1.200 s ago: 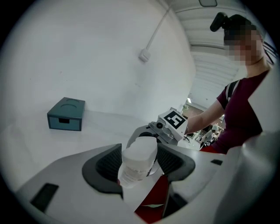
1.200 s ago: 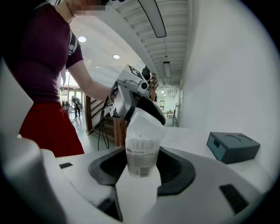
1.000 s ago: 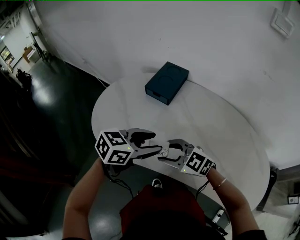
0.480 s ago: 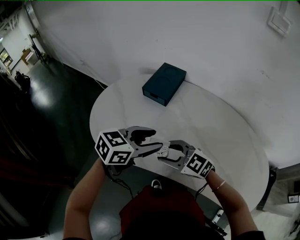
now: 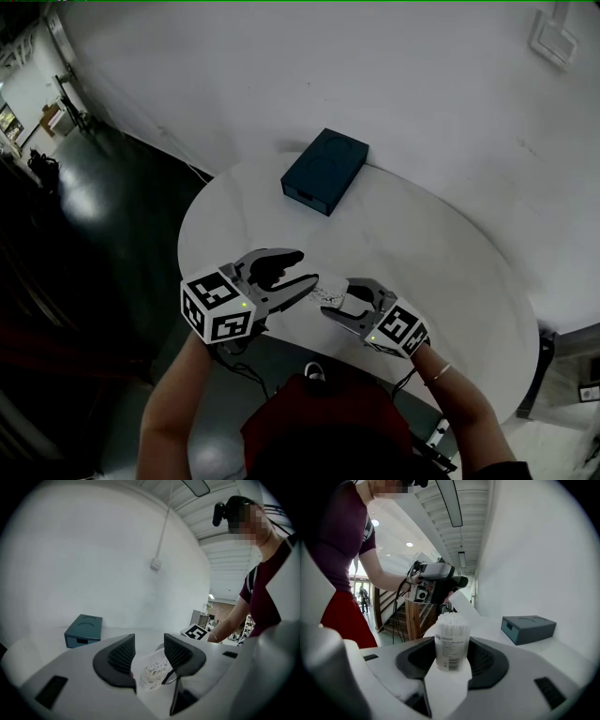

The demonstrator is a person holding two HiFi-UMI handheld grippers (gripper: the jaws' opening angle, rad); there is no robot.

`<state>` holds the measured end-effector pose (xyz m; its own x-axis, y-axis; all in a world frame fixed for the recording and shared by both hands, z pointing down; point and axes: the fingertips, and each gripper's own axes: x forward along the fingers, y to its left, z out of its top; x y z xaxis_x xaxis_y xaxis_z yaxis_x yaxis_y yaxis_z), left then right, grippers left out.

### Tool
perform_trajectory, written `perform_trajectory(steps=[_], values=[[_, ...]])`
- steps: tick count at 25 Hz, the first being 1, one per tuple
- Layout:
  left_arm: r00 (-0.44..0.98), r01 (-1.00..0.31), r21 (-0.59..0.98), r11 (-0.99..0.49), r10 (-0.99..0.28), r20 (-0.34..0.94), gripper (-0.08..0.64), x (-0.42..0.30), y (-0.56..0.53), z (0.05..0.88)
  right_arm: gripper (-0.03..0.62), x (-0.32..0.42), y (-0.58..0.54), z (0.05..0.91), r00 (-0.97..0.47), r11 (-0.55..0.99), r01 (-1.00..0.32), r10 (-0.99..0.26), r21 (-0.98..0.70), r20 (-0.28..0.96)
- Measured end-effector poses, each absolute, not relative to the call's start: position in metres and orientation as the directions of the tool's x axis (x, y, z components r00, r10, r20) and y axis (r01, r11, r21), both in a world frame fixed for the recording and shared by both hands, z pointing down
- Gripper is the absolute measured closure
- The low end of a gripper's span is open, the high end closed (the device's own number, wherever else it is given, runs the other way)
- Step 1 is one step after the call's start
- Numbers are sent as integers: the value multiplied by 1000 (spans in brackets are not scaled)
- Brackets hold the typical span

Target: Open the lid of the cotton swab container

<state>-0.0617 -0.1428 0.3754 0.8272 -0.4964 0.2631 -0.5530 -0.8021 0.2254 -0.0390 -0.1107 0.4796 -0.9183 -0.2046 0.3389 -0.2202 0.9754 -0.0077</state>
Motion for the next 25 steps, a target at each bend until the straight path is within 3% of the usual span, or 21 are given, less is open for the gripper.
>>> perform_trajectory(steps=[6, 14, 25], values=[[738, -671, 151, -726, -635, 228, 437, -76, -149, 380, 382, -21, -134, 486, -883, 945, -328, -306, -2, 354], [657, -752, 156, -641, -706, 265, 500, -77, -149, 411, 382, 2, -163, 490, -832, 890, -456, -427, 4, 355], [602, -797, 159, -583, -744, 291, 529, -62, -146, 446, 382, 21, -190, 499, -776, 830, -556, -531, 26, 340]])
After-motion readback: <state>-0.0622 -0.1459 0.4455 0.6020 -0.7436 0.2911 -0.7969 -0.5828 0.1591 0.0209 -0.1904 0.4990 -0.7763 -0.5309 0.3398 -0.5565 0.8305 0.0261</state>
